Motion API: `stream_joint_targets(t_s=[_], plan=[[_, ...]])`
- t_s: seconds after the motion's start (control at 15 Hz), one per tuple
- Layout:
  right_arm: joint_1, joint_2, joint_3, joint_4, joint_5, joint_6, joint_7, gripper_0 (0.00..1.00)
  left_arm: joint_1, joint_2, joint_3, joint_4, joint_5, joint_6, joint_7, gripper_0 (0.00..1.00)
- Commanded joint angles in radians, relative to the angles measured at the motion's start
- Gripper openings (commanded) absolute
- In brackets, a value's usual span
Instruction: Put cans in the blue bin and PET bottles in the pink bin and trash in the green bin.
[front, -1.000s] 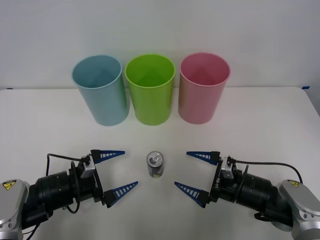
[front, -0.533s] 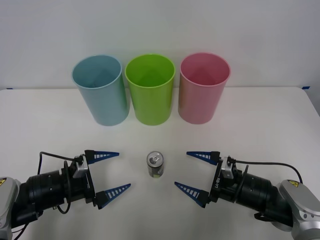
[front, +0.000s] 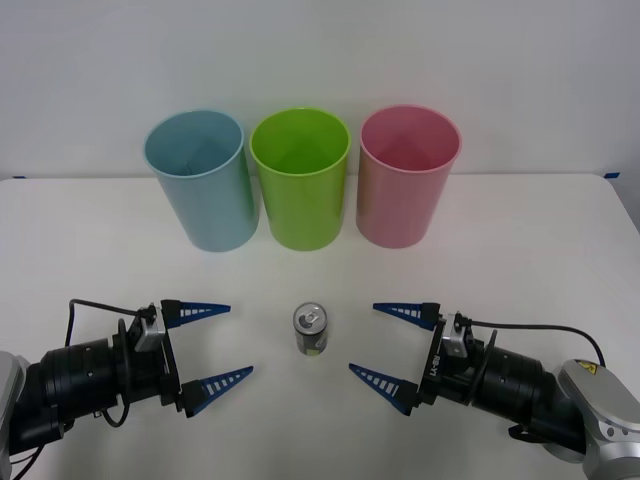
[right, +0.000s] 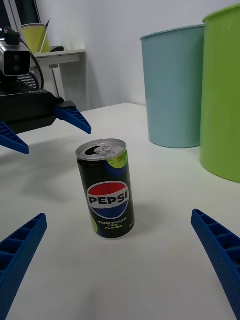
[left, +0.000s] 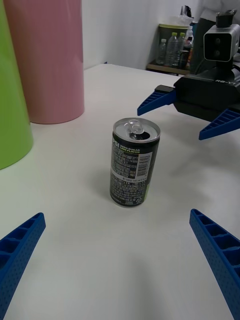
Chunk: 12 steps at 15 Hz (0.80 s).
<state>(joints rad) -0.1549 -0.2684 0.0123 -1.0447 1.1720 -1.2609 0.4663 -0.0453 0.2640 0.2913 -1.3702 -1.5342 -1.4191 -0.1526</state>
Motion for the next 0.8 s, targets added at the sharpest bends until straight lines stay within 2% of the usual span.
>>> stream_joint_targets(t_s=[0.07, 0.4, 0.6, 0.8], plan=[[0.0, 0.0, 0.0, 0.0, 0.0, 0.0, 0.0, 1.0, 0.012, 0.014, 0.002, -0.026, 0.002, -0.003, 0.031, 1.0], [0.0, 0.0, 0.0, 0.0, 0.0, 0.0, 0.0, 1.0, 0.062, 0.055, 0.002, -0.136, 0.002, -0.004, 0.177, 1.0], [0.0, 0.0, 0.0, 0.0, 0.0, 0.0, 0.0, 1.0, 0.074, 0.073, 0.022, -0.141, 0.016, -0.017, 0.186, 1.0], [0.0, 0.0, 0.0, 0.0, 0.0, 0.0, 0.0, 1.0, 0.093, 0.123, 0.023, -0.142, 0.057, -0.02, 0.212, 1.0]])
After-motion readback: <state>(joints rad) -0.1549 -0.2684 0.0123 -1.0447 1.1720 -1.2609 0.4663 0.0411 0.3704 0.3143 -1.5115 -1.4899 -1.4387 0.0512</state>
